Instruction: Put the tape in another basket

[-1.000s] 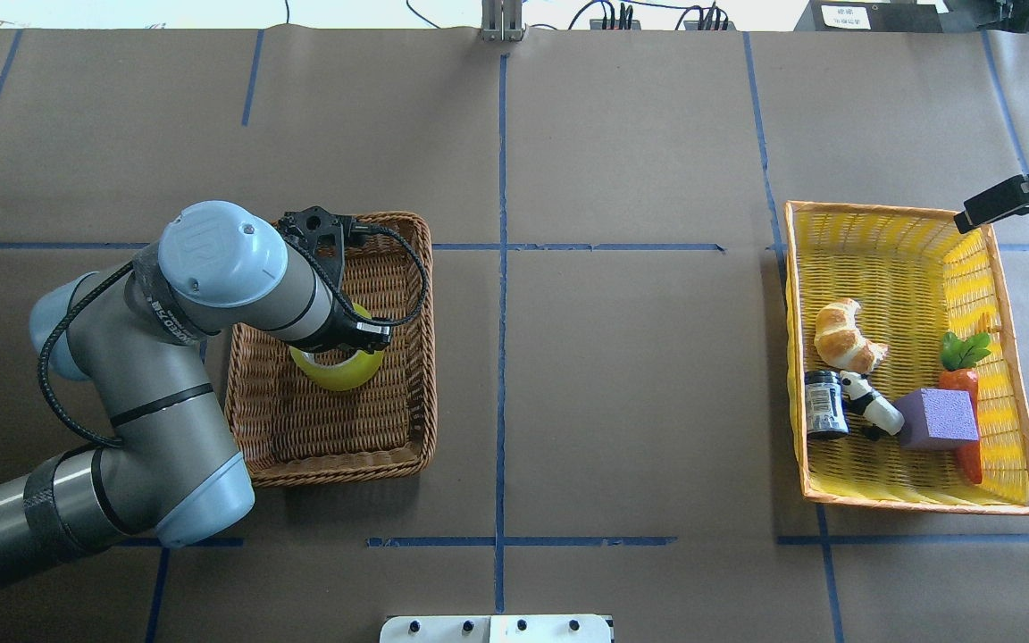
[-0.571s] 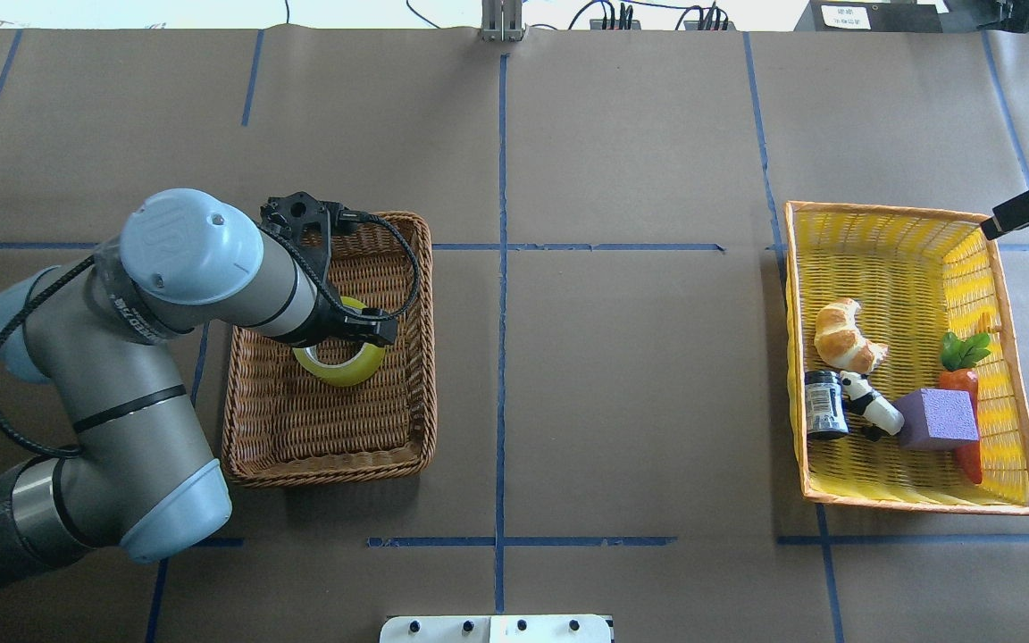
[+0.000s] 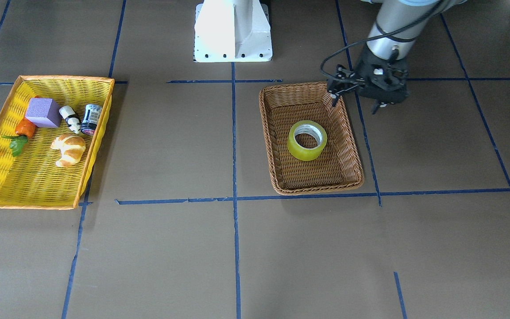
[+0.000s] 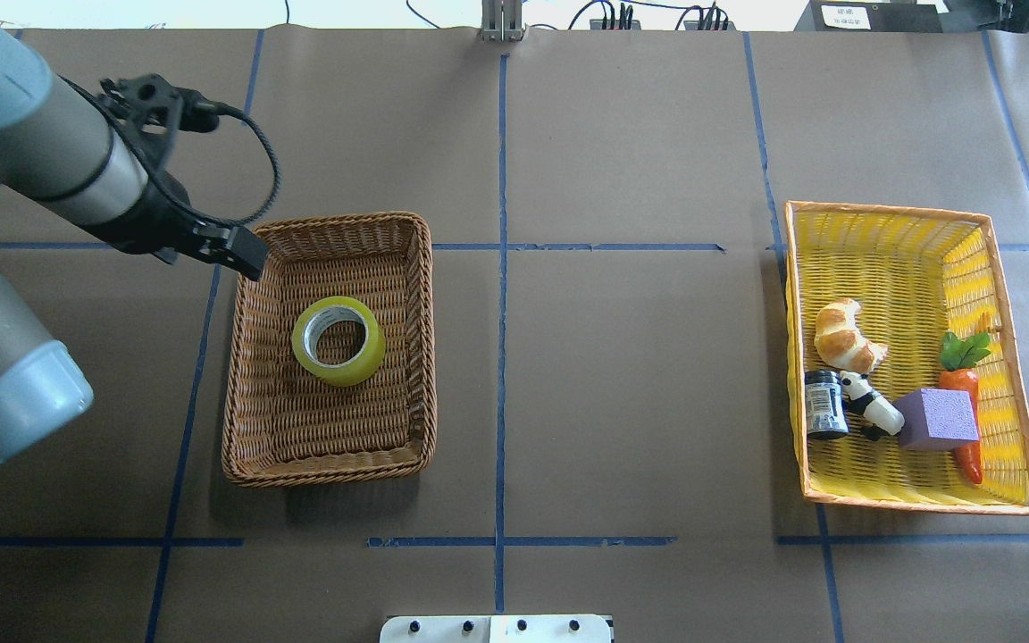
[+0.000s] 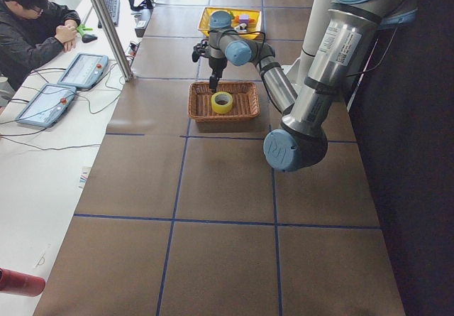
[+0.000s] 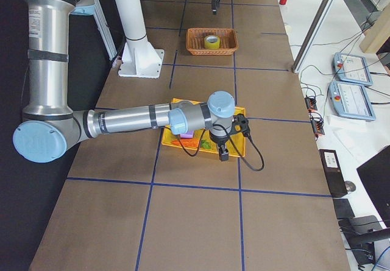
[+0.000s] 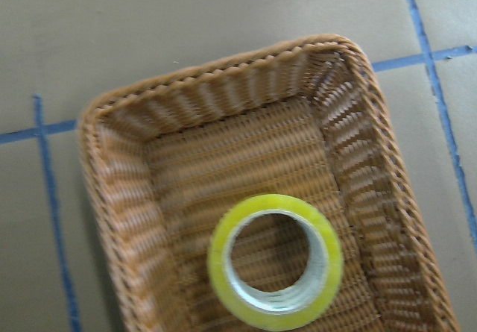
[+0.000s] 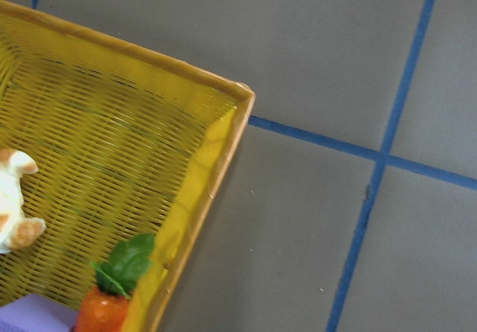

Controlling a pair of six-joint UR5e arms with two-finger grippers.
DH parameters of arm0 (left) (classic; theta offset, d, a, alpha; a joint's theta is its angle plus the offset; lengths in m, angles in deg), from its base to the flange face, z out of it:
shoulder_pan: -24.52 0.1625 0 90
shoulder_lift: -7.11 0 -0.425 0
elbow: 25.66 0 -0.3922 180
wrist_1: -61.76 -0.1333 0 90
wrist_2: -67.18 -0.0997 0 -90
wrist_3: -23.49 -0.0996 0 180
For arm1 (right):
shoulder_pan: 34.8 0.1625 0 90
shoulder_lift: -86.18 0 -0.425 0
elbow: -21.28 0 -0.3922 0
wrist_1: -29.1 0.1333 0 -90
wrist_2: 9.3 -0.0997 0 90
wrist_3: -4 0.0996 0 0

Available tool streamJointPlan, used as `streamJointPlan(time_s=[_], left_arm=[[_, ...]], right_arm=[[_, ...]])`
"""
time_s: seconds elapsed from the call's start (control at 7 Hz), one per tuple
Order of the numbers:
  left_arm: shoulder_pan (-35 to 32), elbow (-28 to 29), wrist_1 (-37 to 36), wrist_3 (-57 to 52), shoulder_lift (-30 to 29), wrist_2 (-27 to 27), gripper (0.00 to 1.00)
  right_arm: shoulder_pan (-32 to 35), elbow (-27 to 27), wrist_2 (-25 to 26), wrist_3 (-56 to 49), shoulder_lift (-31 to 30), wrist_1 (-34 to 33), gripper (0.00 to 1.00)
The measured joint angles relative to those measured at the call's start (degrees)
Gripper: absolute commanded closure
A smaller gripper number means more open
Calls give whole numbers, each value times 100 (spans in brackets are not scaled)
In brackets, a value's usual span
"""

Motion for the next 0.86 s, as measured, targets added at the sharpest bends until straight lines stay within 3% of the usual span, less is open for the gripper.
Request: streamJointPlan(time_s=[0.43,0.86], left_arm=[[-1471,645,-10,-1437,555,1097,0],[-2593,1709,10,-2909,889,1401,0]], right_arm=[[493,-239,-141,-264,-229,-18,0],[517,-190,-98,118,-317,-38,0]])
